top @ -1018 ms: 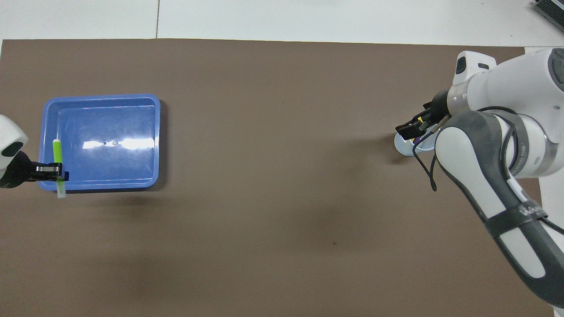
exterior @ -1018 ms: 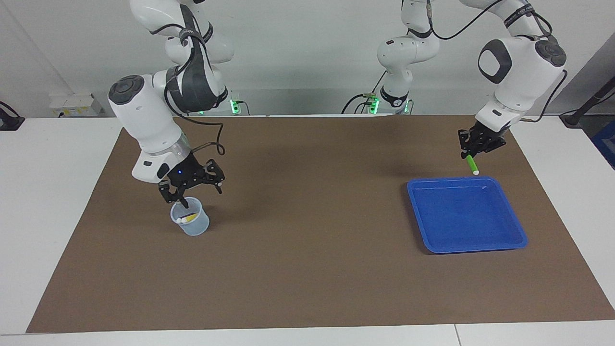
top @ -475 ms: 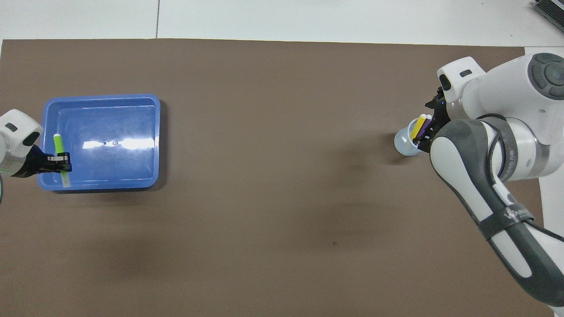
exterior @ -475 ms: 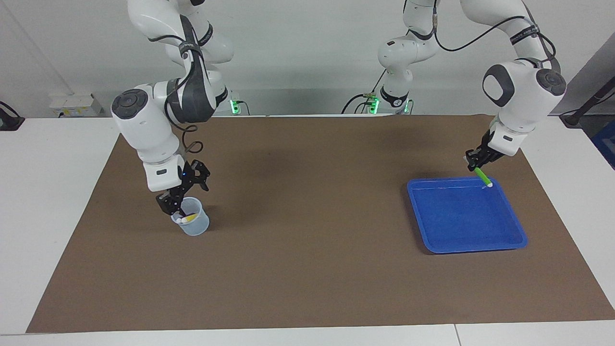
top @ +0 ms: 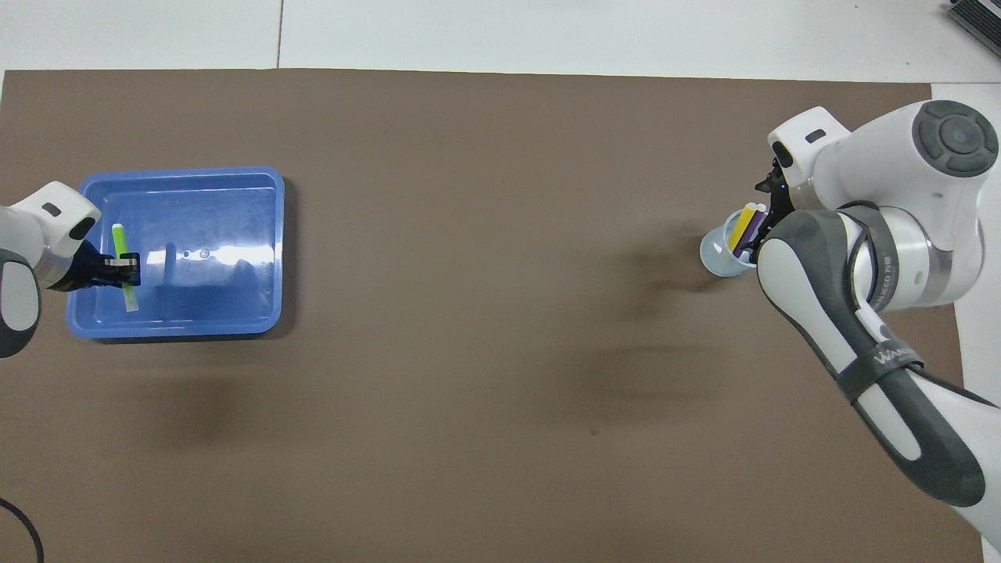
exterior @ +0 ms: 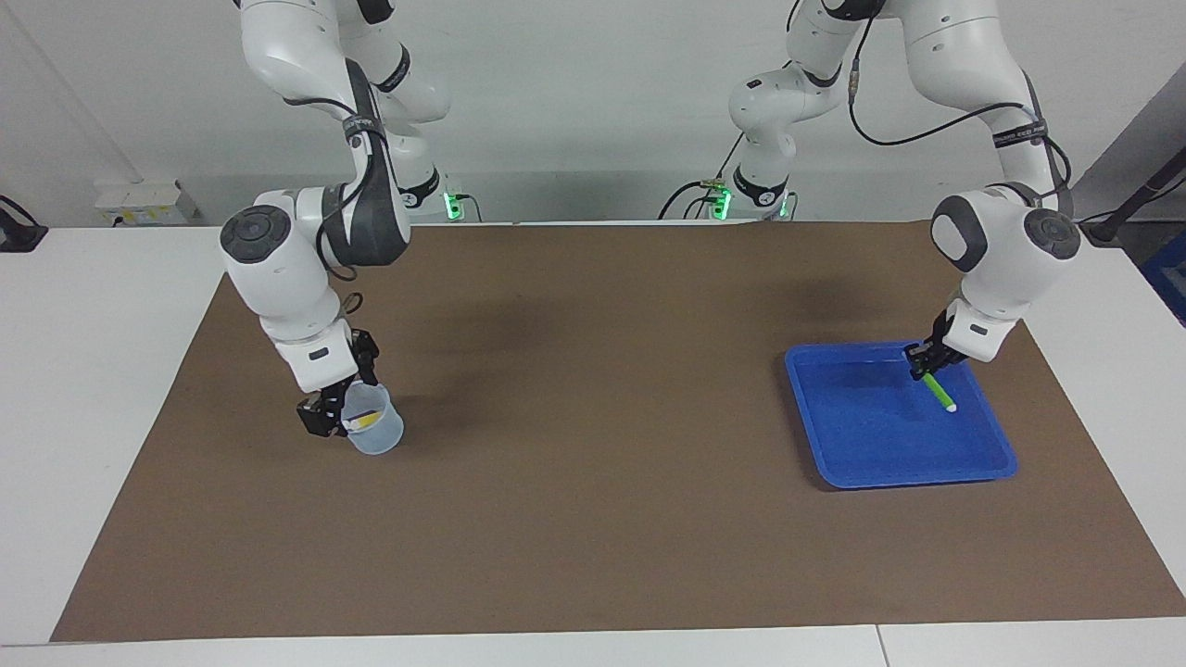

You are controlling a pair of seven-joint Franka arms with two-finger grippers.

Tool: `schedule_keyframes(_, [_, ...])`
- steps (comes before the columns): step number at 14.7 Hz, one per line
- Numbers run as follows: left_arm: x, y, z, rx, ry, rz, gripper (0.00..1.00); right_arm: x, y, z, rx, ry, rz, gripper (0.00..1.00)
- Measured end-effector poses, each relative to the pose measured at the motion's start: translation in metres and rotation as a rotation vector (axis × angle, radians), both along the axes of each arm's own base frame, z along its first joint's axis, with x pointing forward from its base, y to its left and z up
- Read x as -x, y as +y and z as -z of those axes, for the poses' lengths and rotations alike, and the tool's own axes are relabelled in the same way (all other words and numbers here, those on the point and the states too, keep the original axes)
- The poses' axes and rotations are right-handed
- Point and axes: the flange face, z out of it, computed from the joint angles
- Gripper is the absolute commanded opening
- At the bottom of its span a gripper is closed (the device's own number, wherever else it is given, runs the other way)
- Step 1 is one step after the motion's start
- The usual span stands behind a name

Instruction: Right arm passes pens to left for tray arrangement

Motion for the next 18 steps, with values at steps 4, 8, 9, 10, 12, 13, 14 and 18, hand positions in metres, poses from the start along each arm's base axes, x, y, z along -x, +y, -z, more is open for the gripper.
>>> schedule_keyframes(4, [-0.012,0.012,0.004,-0.006,-0.006,-0.007,0.00,-0.002,0.002,0.000,-0.001,-0.019,-0.006,0.85])
schedule_keyframes(8, [-0.014,0.020,0.013,-0.028,-0.008,0.004,0.00,-0.005,0.003,0.001,-0.003,-0.034,-0.008,0.71])
schedule_keyframes(9, [-0.014,0.023,0.016,-0.038,-0.007,0.011,0.00,-0.005,0.003,0.003,-0.003,-0.032,-0.008,0.68])
schedule_keyframes(10, [-0.014,0.024,0.019,-0.043,-0.007,0.015,0.00,-0.005,0.003,0.005,-0.004,-0.031,-0.009,0.67])
schedule_keyframes(12, [-0.015,0.026,0.022,-0.069,-0.005,0.040,0.00,-0.006,0.004,0.006,-0.005,-0.037,-0.010,0.67])
schedule_keyframes(13, [-0.016,0.026,0.022,-0.078,-0.006,0.049,0.00,-0.007,0.004,0.006,-0.005,-0.040,-0.010,0.66])
schedule_keyframes(14, [-0.017,0.025,0.021,-0.083,-0.008,0.054,0.00,-0.007,0.004,0.006,-0.005,-0.040,-0.011,0.65])
schedule_keyframes(18, [-0.019,0.024,0.022,-0.084,-0.019,0.062,0.00,-0.007,0.005,0.009,-0.006,-0.036,-0.011,0.52])
